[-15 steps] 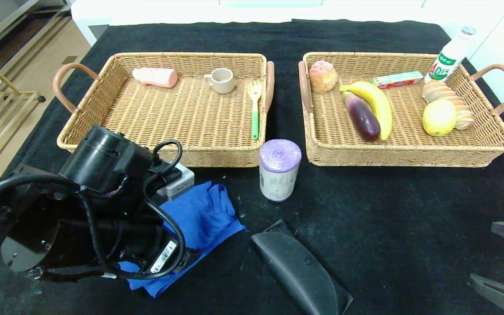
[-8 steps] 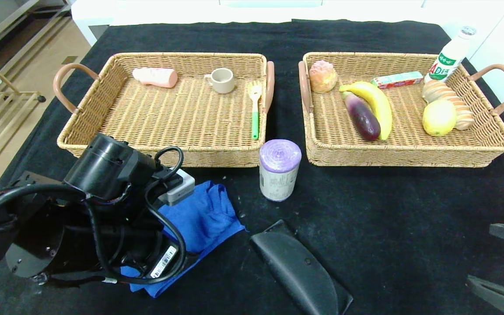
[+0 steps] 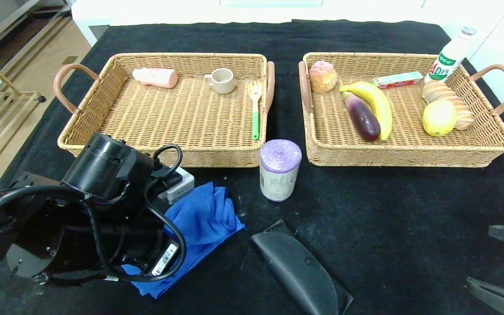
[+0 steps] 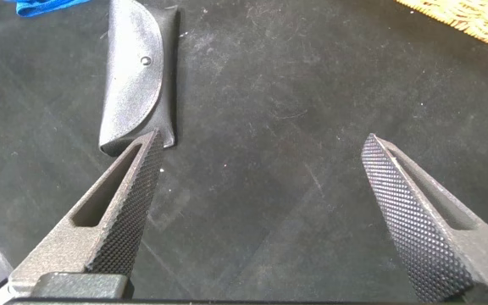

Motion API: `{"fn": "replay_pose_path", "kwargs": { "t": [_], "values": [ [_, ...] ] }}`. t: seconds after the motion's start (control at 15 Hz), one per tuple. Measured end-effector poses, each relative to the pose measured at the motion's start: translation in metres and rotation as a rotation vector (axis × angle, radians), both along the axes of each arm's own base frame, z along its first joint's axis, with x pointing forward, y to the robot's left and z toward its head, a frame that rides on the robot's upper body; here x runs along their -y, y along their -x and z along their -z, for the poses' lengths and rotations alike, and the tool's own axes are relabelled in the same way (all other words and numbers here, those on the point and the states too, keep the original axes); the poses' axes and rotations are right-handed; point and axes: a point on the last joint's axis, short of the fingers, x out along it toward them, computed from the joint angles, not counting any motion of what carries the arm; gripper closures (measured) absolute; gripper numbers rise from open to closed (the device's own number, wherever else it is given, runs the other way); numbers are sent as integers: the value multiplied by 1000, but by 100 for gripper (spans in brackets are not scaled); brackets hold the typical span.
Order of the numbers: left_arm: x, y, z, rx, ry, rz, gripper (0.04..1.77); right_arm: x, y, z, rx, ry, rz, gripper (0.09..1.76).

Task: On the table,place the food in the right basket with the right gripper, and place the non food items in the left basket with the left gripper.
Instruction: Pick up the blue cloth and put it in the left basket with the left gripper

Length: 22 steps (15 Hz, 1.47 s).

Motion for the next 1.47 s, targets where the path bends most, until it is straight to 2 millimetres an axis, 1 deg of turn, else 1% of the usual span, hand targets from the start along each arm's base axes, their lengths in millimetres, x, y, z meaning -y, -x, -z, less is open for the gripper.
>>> {"fn": "replay_pose_path", "kwargs": {
  "t": [0.07, 0.93, 1.07, 1.27, 1.47],
  "values": [
    [0, 0, 0, -1, 0, 1, 154, 0, 0, 0, 0, 0, 0, 14],
    [-1, 2, -1, 0, 11, 3, 154, 0, 0, 1, -2, -1, 1, 14],
    [-1, 5, -6, 17, 44, 21, 154, 0, 1, 1, -1, -1, 1, 14],
    [-5, 12, -21, 62, 117, 47, 154, 0, 0, 1, -2, -2, 1, 14],
    [-11, 18, -34, 97, 185, 5, 154, 0, 0, 1, -3, -1, 1, 14]
  ]
}}
